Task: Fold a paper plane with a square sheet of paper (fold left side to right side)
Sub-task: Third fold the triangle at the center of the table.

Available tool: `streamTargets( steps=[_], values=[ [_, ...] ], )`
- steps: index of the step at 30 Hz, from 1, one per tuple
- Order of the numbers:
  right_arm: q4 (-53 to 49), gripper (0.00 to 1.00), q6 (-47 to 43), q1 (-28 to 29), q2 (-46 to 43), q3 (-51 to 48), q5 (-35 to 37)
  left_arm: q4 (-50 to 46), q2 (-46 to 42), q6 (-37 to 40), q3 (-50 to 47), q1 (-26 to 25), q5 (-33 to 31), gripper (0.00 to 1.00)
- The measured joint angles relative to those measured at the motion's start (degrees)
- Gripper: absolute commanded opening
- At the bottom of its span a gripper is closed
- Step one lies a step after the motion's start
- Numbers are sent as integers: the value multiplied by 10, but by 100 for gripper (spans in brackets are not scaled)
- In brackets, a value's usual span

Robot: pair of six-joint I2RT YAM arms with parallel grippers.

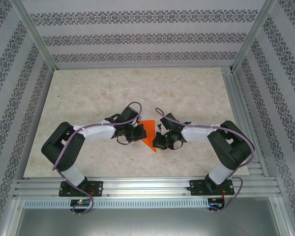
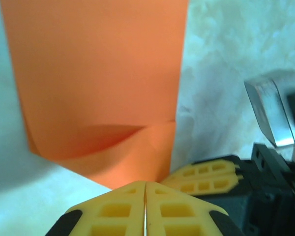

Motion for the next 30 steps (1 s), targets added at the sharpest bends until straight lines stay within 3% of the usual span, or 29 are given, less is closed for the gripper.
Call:
streamTargets(
  steps=[8,30],
  values=[
    [-4,8,0,0,1,2,1,29,24,-47,-23,-53,1,5],
    [-18,7,-11,4,4,11,8,73,49,-87,-25,-56,-17,2]
  ],
)
